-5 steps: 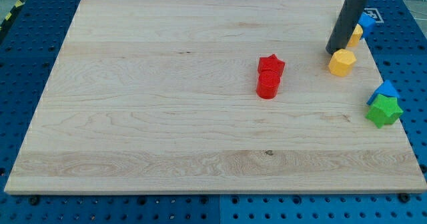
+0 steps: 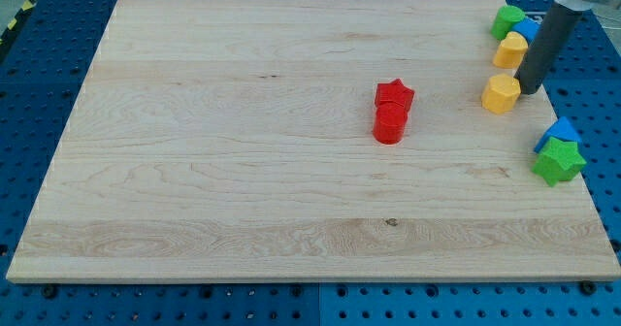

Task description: Move the hexagon to the right of the red circle

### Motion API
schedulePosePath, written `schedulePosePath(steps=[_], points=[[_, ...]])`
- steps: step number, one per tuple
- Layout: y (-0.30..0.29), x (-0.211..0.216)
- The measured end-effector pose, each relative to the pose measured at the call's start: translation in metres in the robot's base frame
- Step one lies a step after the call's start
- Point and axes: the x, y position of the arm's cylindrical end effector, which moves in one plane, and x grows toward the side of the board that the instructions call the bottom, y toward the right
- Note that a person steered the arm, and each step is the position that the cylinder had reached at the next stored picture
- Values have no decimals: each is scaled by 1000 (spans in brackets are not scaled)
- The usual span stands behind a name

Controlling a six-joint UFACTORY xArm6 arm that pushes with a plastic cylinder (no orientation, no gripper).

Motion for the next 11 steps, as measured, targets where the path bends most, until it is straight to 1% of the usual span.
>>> schedulePosePath(steps=[3, 4, 6, 8, 9, 10, 11], points=[[-15, 4], [-46, 4], [-88, 7], [-95, 25], [-66, 23], [-63, 32], [-82, 48]])
